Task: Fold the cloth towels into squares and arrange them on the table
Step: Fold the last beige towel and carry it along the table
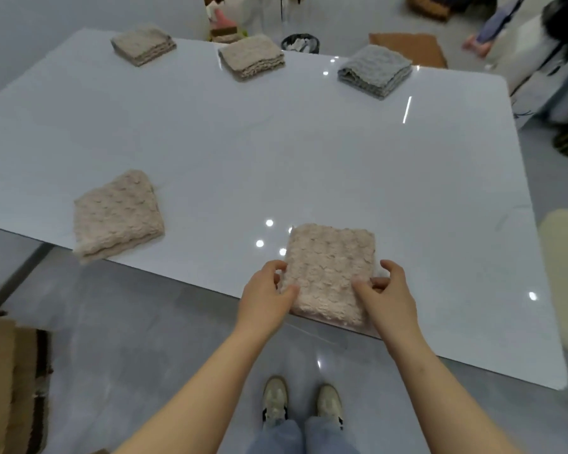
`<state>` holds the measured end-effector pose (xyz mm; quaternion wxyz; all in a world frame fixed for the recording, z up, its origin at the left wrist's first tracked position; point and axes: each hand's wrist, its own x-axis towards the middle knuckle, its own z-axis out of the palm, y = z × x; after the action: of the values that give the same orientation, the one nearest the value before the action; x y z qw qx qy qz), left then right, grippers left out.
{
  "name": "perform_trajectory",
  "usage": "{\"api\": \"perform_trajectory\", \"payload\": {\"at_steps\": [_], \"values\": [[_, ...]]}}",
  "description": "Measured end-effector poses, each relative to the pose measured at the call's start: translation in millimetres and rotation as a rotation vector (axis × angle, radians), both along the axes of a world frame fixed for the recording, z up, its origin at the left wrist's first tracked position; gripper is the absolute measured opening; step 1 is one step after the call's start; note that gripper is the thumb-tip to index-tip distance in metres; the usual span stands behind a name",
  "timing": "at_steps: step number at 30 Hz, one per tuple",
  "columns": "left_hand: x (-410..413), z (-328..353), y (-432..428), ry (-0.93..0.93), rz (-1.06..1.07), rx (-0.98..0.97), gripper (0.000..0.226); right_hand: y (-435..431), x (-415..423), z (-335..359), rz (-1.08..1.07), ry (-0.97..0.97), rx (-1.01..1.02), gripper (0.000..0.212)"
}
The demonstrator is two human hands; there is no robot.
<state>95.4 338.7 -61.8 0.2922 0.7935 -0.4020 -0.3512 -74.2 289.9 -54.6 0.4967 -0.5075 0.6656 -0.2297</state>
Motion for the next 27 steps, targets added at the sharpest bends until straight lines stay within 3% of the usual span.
{"api": "perform_trajectory", "payload": {"at_steps": [7, 14, 19, 27], "values": [[17, 4, -6, 0.160, 0.013, 0.042, 0.034, 9, 2, -2, -0.005, 0.012, 0.013, 0.049], [27, 1, -15, 0.048, -0.058, 0.082, 0.018, 8, -2, -4, 0.025, 0.035, -0.012, 0.036], [20, -4, -10, 0.005, -0.056, 0.059, 0.014, -1, 1, -6, -0.065, -0.018, -0.013, 0.039], [17, -7, -7, -0.011, -0.058, 0.031, 0.011, 3, -9, -2, 0.019, -0.013, 0.024, 0.034]]}}
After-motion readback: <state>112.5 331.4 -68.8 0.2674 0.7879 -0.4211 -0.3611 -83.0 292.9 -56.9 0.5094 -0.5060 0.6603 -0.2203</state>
